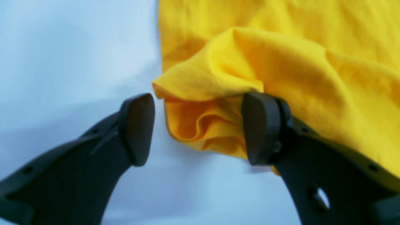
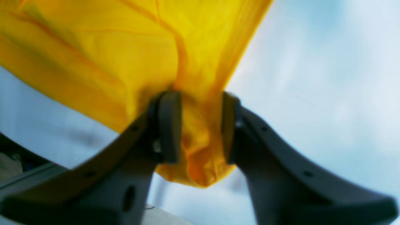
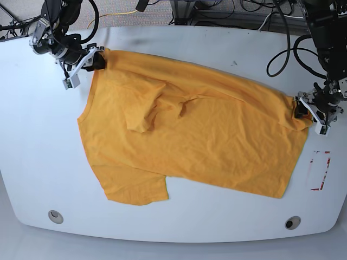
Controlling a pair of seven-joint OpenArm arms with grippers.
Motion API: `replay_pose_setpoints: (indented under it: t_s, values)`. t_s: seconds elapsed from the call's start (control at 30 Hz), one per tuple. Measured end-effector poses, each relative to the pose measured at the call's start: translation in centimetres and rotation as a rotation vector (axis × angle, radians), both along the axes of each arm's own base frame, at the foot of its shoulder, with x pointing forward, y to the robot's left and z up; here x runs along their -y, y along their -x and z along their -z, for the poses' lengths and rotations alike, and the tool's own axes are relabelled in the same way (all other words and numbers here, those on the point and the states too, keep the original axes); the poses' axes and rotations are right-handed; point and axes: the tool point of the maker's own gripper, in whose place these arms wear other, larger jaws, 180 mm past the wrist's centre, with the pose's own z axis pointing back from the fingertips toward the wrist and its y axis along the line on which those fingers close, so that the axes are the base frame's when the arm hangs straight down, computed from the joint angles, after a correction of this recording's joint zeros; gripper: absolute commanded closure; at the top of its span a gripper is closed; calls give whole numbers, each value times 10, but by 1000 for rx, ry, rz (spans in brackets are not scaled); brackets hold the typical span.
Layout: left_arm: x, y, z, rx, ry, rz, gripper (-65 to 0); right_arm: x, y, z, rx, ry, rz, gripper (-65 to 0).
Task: Fold the T-shirt properly
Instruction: 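Drag the held edge with both grippers to straighten the shirt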
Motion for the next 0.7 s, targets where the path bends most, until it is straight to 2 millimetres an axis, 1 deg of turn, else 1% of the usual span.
replay_pose_setpoints:
  t_s: [0.03, 0.1, 0.13, 0.2, 0.23, 0.27, 0.37, 0.43, 0.6, 0.7]
  values:
    - [2, -1, 1, 5, 1, 9, -314, 0, 0, 0, -2, 0, -1, -71]
    - [4, -1, 4, 10, 22, 10, -181, -2, 1, 1, -6, -6, 0, -6]
    - [4, -1, 6, 9, 33, 5, -115, -3, 2, 2, -10, -6, -1, 0]
    - [5, -2, 6, 15, 41, 7, -18, -3, 2, 2, -12, -6, -1, 0]
    - [5, -2, 6, 14, 40, 7, 0, -3, 2, 2, -13, -5, -1, 0]
    - [4, -2, 6, 14, 35, 9, -4, -3, 2, 2, -13, -6, -1, 0]
    - [3, 8, 7, -26, 3, 20, -15, -1, 4, 2, -19, 1, -6, 0]
    - [-3, 19, 4, -56, -28, 15, -15, 4, 6, 1, -31, 26, -23, 0]
    - [-22, 64, -1, -156, -127, -6, -17, 22, 17, -2, -53, 86, -41, 0]
    - [-21, 76, -5, -170, -154, 13, -17, 27, 22, -3, -65, 107, -54, 0]
